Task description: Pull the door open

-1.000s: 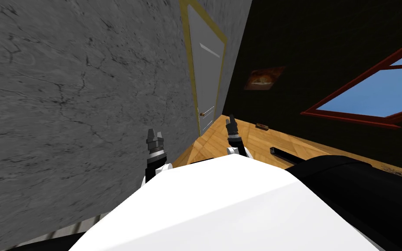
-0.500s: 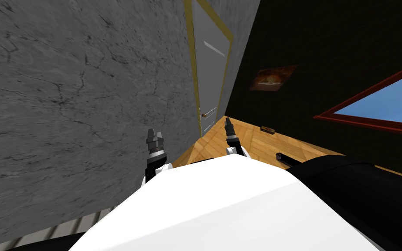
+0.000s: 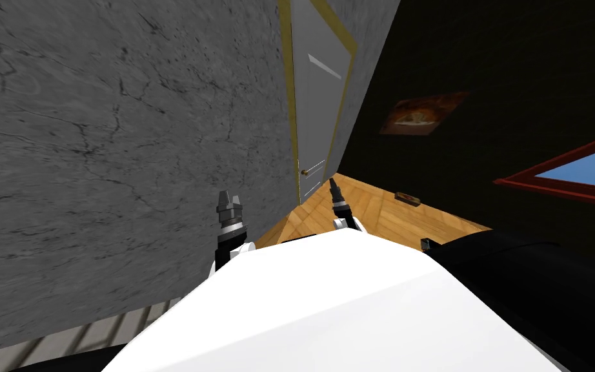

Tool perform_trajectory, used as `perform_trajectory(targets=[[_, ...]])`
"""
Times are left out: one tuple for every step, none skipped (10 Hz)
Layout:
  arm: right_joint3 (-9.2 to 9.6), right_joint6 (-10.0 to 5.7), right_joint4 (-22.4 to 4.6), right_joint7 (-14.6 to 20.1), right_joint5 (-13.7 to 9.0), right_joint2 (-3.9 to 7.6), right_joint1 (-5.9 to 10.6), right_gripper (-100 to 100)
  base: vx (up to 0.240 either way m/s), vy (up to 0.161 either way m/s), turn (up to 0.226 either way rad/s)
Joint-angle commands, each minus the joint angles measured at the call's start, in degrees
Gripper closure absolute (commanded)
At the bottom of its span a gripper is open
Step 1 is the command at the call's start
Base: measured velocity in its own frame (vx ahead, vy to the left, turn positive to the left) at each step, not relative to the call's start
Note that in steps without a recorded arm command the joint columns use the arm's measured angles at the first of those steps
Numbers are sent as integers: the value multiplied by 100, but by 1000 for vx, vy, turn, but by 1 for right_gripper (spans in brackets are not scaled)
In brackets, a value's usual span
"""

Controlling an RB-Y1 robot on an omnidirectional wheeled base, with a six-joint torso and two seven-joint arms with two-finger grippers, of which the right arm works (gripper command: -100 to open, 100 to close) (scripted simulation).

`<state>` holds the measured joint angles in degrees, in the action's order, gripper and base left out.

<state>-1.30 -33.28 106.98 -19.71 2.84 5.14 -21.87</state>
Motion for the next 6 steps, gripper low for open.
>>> perform_trajectory(targets=[[-5,-87,-268,-225,19,45,70,-100,76,-70,129],[-4,-124,-429,-361,34,67,123,-100,87,-80,127],[-4,-124,-429,-361,34,67,123,-100,54,-47,29],[-4,-161,-591,-498,48,89,177,-100,45,-36,58],[-4,-198,-752,-635,63,111,231,-100,73,-47,128],[-4,-235,-914,-771,78,133,285,-100,74,-58,125]])
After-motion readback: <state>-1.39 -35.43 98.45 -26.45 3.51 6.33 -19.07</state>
